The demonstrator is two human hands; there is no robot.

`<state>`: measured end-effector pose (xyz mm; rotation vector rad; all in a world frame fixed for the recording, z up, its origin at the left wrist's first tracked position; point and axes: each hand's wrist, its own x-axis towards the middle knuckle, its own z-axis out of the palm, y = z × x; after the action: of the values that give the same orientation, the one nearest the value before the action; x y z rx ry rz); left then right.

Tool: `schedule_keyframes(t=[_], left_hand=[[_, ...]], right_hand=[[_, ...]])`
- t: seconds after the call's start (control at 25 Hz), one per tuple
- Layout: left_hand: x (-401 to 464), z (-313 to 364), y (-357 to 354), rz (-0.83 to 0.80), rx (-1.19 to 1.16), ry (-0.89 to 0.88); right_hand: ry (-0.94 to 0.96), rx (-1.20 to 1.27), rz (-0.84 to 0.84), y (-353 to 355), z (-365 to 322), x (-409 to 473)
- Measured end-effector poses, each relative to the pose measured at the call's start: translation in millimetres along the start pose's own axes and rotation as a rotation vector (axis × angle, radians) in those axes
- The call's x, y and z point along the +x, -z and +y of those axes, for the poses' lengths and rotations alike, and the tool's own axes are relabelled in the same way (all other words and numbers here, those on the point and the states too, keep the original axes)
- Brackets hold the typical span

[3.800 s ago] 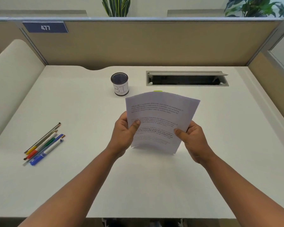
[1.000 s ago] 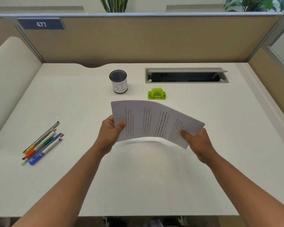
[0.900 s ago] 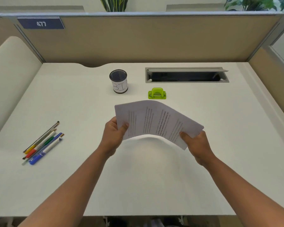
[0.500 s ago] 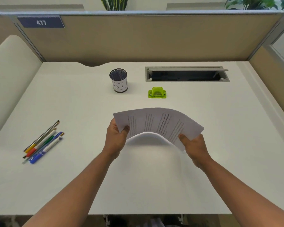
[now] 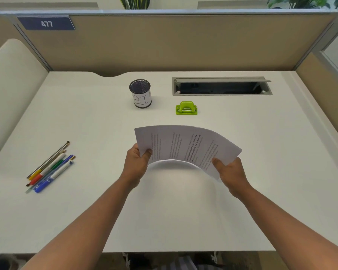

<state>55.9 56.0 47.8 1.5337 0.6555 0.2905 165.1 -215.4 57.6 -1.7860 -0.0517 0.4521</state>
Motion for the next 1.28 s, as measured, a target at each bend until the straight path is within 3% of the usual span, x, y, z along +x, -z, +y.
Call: schedule_keyframes(t=[0.76,1.0,1.12,1.2,1.28], left_hand=[[3,2,8,-0.118,-0.006,0.055],[7,2,13,-0.105,-0.121,0.226],[5,2,11,-0.054,-0.309,0.347],[4,1,7,-0.017,-0.447,0.402],[1,1,-3,0.017,-0.530,0.449]], right_hand=[[-0.078,-0.058,-0.096,21,-17,16],[-0.129,-0.035,-0.124,33,-25,27],[-0.253,0.182,-0.083,30,-17,22],[-0.352,0.455,-0.112,21,-11,15],[-0.365,0.559,-0.189,6,-9,6]])
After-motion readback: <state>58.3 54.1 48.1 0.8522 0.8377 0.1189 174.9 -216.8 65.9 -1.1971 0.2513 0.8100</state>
